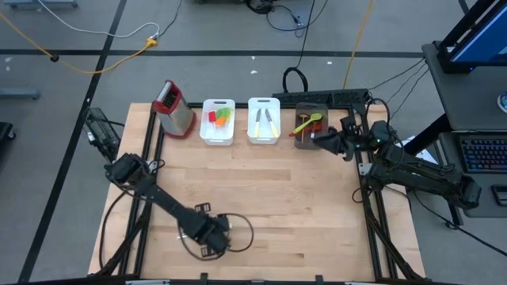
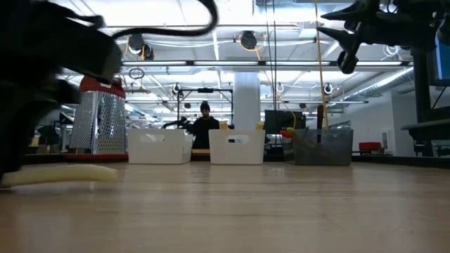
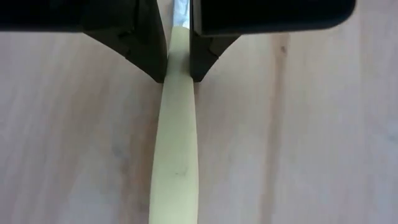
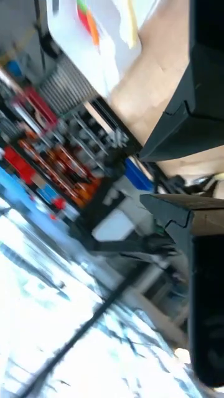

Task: Pick & Place Kitchen Items
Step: Put the knife into the right white bin

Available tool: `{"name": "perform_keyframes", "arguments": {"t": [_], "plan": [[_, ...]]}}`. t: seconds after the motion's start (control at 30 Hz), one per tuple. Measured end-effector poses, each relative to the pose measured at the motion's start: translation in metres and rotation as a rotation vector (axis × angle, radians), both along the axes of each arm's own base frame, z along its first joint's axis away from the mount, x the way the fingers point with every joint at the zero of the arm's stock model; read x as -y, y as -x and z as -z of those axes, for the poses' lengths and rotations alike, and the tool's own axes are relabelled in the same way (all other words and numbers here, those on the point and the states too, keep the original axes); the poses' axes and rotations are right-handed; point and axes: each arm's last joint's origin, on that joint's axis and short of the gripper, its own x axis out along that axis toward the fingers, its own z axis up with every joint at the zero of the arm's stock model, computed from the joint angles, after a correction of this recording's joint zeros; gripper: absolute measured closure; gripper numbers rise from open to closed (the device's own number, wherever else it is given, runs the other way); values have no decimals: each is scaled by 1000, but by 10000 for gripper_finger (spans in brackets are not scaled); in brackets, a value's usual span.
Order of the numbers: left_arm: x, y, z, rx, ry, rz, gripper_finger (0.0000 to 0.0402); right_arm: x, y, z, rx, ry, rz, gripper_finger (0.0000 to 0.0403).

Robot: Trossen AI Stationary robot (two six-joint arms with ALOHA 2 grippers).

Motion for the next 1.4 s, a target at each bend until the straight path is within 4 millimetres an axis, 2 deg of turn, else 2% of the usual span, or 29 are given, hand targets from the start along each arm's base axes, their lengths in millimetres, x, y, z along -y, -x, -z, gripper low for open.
{"name": "perform_keyframes", "arguments": {"t": [0.17,0.3,0.6,0.8,0.97,1.13,1.3,1.4], "plan": [[-17,-16,-7,35,-8,4,367,3,0,0,10,-92,97,312],[-30,-33,-19,95,-20,19,367,4,0,0,15,-96,128,312],[-47,-64,-50,209,-8,24,366,9,1,-1,38,-92,312,312],[-53,-74,-66,259,-18,-2,366,10,1,1,19,-103,315,312],[-58,-78,-74,268,-17,-19,366,13,-5,11,-49,-240,305,312],[-62,-84,-83,299,-6,-37,366,14,-18,24,-155,-196,209,312],[-68,-90,-93,323,-1,-59,366,4,-33,37,-243,13,-44,312],[-73,-93,-99,339,0,-66,366,-8,-41,38,-214,144,-177,312]]}}
